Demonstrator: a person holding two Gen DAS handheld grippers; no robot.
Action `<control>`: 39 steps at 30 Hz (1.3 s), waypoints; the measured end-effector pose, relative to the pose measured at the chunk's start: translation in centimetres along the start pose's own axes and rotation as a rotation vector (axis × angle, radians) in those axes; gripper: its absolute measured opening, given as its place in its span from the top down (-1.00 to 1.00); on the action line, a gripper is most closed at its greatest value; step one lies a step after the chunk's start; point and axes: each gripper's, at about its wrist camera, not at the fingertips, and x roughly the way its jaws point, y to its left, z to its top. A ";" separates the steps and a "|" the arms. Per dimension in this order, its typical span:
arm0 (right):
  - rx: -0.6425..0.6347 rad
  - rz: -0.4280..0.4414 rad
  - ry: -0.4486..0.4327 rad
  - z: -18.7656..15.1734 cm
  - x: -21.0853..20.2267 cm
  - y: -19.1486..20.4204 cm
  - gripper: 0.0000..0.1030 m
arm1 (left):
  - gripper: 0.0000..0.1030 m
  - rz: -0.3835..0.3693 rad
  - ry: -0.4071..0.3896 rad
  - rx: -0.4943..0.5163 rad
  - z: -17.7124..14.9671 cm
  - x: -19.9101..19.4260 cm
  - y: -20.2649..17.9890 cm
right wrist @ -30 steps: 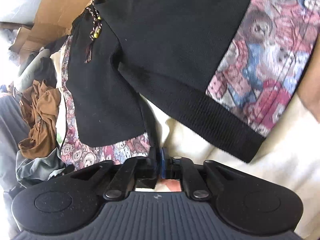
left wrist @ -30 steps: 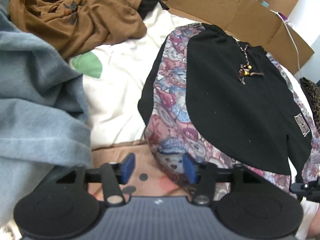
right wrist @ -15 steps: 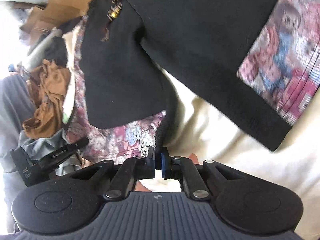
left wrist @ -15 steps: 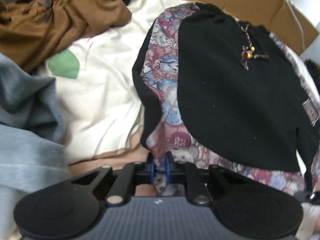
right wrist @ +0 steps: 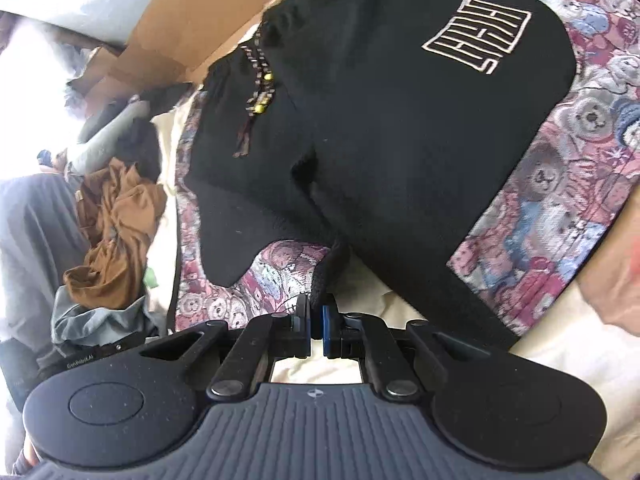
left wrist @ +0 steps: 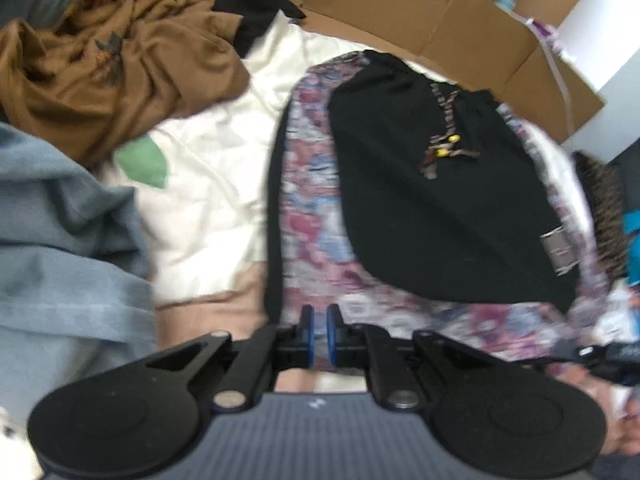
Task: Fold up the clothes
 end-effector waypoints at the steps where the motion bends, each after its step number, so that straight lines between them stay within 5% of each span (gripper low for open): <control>1: 0.000 -0.009 0.003 0.0 0.2 -0.2 0.94 | 0.79 0.017 -0.001 0.008 -0.2 0.5 0.2; 8: 0.009 -0.046 0.017 -0.3 1.3 -1.2 0.94 | 0.53 0.055 -0.017 0.116 -2.0 4.5 0.0; 15: 0.004 -0.061 0.029 -0.5 2.3 -1.5 0.94 | 0.29 0.069 -0.022 0.094 -3.7 6.9 0.1; 39: -0.006 -0.067 0.041 -1.8 2.9 -1.4 0.93 | 0.47 0.120 -0.086 0.196 -5.0 6.8 -2.1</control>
